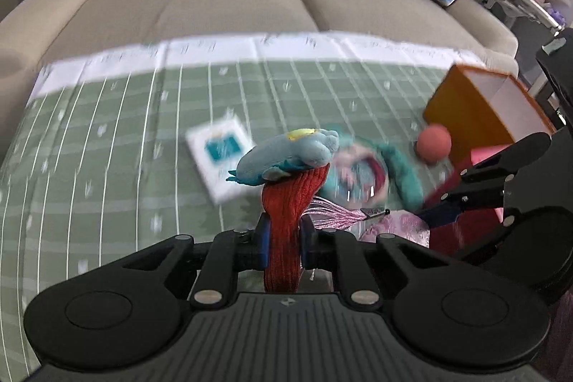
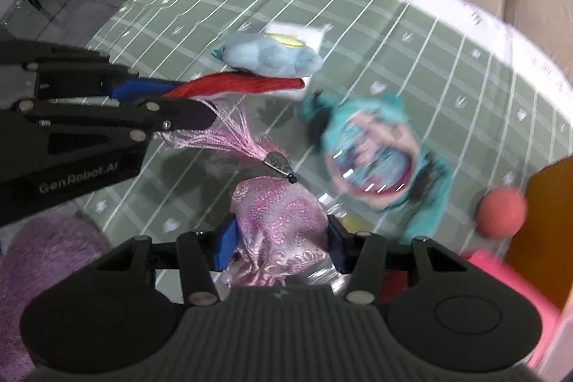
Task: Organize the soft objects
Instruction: 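Lift and carry the blue plush and pink pouch over the orange shoebox with both grippers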
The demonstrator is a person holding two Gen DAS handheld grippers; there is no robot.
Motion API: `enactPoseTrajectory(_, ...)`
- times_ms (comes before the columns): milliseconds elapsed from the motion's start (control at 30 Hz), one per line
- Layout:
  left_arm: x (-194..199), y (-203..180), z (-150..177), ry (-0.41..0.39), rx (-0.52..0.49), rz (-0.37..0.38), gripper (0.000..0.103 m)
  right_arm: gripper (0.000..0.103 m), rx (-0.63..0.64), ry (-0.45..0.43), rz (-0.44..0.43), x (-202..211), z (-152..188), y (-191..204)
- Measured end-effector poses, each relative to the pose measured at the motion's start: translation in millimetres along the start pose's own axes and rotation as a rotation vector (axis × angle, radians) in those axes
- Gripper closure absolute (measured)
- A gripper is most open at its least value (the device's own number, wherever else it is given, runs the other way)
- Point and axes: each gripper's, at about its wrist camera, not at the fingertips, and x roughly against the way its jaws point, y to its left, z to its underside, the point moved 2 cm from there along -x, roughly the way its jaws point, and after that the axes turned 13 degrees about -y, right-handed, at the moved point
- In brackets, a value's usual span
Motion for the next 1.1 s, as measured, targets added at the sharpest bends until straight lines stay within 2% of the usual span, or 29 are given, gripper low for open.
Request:
enactPoseTrajectory(200, 5.4, 6.9, 63.4, 0.100, 0.108, -0.022, 0.085, 0.052, -0.038, 0.025, -0.021, -14.4, 45.3, 19.8)
enactPoseTrajectory(333, 2.4, 4.5, 92.5, 0.156, 0.109, -0.048, 0.081, 0.052, -0.046, 0.042, -0.009, -18.6, 61.2, 27.5)
enactPoseTrajectory(500, -2.6, 9.8, 100.9, 0.197, 0.134, -0.096, 0.079, 0.052, -0.016, 0.015, 0.093, -11.2, 62.8, 23.3)
enactPoseTrajectory(567, -4.8, 13.0, 101.4, 0.203, 0.146, -0.091, 0.082, 0.052, -0.027, -0.013, 0.087, 0.4, 62.2, 20.1)
enactPoseTrajectory(667, -3.7, 12.9, 102.7, 0.194, 0.142, -0.100, 0.089, 0.052, -0.041, -0.056, 0.077, 14.0, 58.2, 19.2)
enactPoseTrajectory(800, 9.2, 6.5, 98.4, 0.142, 0.121, -0.122, 0.094, 0.052, -0.084, -0.091, 0.041, 29.7, 56.6, 17.8)
enactPoseTrajectory(1100, 57.8, -17.8, 83.8, 0.008, 0.134, -0.134, 0.095, 0.052, -0.109, -0.173, 0.005, 70.6, 57.4, 25.3)
